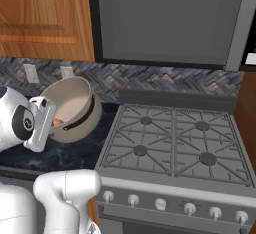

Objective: Turn on the sink faucet. Then move the onion from the counter to the sink. Turn off the sink. Move the vegetable from the sink to the pot next to the stove. Finally move the pot to the rear left burner.

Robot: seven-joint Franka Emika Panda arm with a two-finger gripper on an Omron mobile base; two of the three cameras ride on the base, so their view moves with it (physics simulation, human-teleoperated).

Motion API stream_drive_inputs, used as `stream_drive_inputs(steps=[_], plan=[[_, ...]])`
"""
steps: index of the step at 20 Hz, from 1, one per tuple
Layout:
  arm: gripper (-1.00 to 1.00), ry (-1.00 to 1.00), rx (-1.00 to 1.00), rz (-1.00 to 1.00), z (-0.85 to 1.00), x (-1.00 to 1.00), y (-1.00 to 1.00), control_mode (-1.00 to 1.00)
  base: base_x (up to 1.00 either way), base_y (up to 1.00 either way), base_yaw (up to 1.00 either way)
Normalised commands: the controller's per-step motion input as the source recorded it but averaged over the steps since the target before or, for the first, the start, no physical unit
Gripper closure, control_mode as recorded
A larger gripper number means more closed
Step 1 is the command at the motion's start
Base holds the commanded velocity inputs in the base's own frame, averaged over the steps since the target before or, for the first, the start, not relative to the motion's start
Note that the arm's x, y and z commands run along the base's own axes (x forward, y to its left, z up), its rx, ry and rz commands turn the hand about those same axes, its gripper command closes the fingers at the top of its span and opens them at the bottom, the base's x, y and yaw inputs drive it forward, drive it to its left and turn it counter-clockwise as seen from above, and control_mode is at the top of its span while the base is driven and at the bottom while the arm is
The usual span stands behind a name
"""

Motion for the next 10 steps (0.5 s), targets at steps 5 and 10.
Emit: stream_drive_inputs(steps=[5,10], plan=[[1.00,-0.01,0.06,-0.22,0.21,0.00,-0.91,-1.00,0.00,0.00,0.00],[1.00,0.00,0.03,-0.19,0.07,0.00,-0.79,-1.00,0.00,0.00,0.00]])
